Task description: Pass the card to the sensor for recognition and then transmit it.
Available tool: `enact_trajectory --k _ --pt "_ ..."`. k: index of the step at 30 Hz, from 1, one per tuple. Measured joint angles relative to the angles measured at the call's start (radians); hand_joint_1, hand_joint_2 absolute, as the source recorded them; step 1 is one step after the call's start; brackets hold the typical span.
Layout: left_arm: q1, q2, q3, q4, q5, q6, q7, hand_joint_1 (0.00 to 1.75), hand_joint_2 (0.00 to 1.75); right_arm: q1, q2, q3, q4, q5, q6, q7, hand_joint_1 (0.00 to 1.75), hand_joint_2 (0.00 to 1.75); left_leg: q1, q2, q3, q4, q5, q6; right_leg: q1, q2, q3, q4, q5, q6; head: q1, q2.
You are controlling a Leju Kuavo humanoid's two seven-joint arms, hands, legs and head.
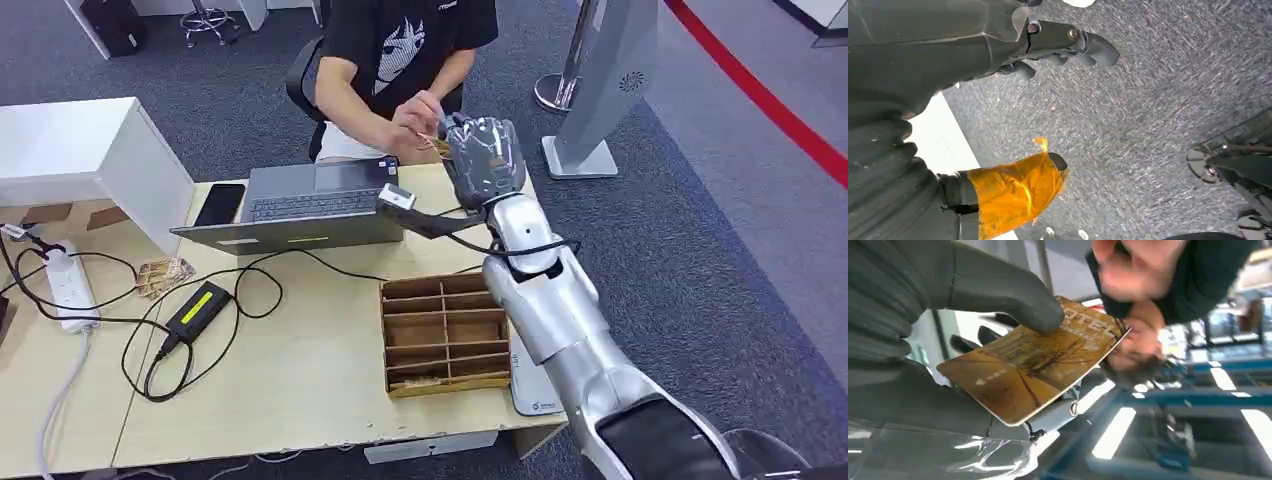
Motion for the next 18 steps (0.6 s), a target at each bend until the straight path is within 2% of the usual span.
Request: enact_trajectory --k 5,10,14,18 --pt "0.002 -0.002 0.018 0.0 0.009 0.005 0.0 0.0 1.75 0.031 0.001 0.008 -0.061 -0.075 -0.003 -0.059 1.75 1.75 0.0 0.0 0.0 0.0 0.0 0.0 0.0 0.0 0.0 0.0 0.0 0.0 0.0 0.0" --pt "0.005 -0.004 0.052 0.0 0.036 0.016 0.003 0.0 1.75 0.142 -0.02 0.025 -0.237 -0.173 0.013 -0.121 1.75 1.75 0.0 0.0 -0.001 0.0 0.0 0.0 0.0 0.0 -0.001 -0.001 0.0 0.0 0.0 0.0" --pt "0.009 -0.007 0.085 0.0 0.059 0.02 0.01 0.0 1.75 0.238 -0.077 0.047 -0.377 -0.222 0.064 -0.134 1.75 1.75 0.0 0.0 -0.001 0.0 -0.001 0.0 0.0 0.0 -0.001 -0.001 0.0 0.0 0.0 0.0" --pt "0.018 -0.008 0.126 0.0 0.087 0.031 0.02 0.0 1.75 0.329 -0.171 0.061 -0.47 -0.275 0.087 -0.17 1.75 1.75 0.0 -0.001 -0.001 0.0 -0.001 0.0 0.0 -0.001 -0.001 -0.002 0.0 0.0 0.0 0.0"
